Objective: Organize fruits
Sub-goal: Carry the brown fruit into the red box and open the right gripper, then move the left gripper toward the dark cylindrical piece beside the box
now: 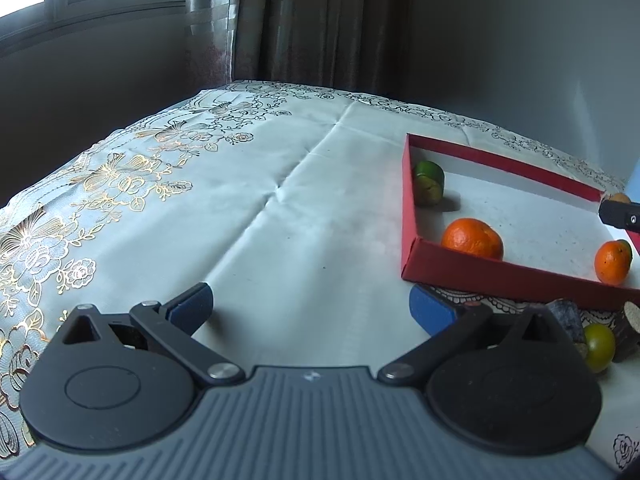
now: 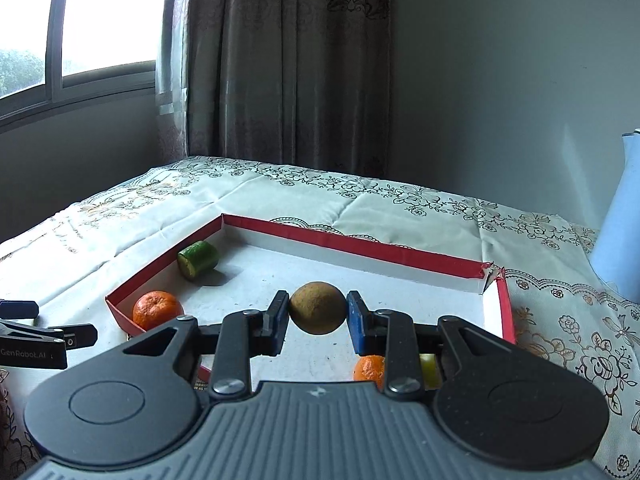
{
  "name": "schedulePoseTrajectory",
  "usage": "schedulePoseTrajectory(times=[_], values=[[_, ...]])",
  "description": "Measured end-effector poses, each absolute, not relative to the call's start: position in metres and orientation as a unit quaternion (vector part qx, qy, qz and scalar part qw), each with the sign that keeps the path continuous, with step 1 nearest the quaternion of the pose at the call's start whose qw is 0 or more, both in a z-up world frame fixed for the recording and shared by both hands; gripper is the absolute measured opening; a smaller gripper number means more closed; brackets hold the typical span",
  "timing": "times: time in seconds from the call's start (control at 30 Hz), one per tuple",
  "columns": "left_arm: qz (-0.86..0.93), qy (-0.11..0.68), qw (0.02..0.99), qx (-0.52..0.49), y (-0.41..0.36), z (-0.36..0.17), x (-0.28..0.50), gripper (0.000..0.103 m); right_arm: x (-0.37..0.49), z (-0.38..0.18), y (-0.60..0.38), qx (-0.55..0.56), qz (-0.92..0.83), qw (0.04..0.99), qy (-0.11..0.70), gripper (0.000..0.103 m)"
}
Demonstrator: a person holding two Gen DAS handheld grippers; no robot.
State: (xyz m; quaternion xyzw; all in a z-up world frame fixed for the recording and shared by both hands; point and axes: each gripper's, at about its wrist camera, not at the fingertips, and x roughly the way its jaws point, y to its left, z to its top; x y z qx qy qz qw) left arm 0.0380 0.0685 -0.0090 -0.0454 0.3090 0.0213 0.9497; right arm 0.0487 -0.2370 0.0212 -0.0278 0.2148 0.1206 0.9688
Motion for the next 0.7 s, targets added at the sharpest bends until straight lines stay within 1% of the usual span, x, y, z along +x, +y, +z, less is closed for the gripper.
schedulePoseTrajectory(times=[0.27, 0.47, 0.53, 0.57, 0.6, 0.7], values=[[0.02, 0.309, 0.95, -0.05, 0.07, -0.009, 0.038, 0.103, 0.056, 0.014, -0.245, -0.012, 0.111, 0.97, 0.217, 0.03], [0.021, 0.308, 0.95, -0.054, 0.07, -0.009, 0.038, 0.103, 0.028, 0.025, -0.27, 0.018, 0.104, 0.976, 0.191, 0.031], [0.021, 0.307, 0.95, -0.052, 0.069, -0.009, 0.038, 0.103, 0.008, 0.025, -0.282, 0.024, 0.088, 0.98, 0.178, 0.044], [0.021, 0.306, 0.951, -0.051, 0.068, -0.009, 0.037, 0.103, -0.001, 0.023, -0.288, 0.026, 0.077, 0.982, 0.173, 0.059], [0.021, 0.305, 0.951, -0.049, 0.067, -0.009, 0.037, 0.103, -0.01, 0.02, -0.295, 0.029, 0.064, 0.983, 0.168, 0.069], [0.016, 0.301, 0.953, -0.047, 0.066, -0.008, 0.036, 0.103, -0.033, 0.011, -0.318, 0.045, 0.037, 0.983, 0.172, 0.069]])
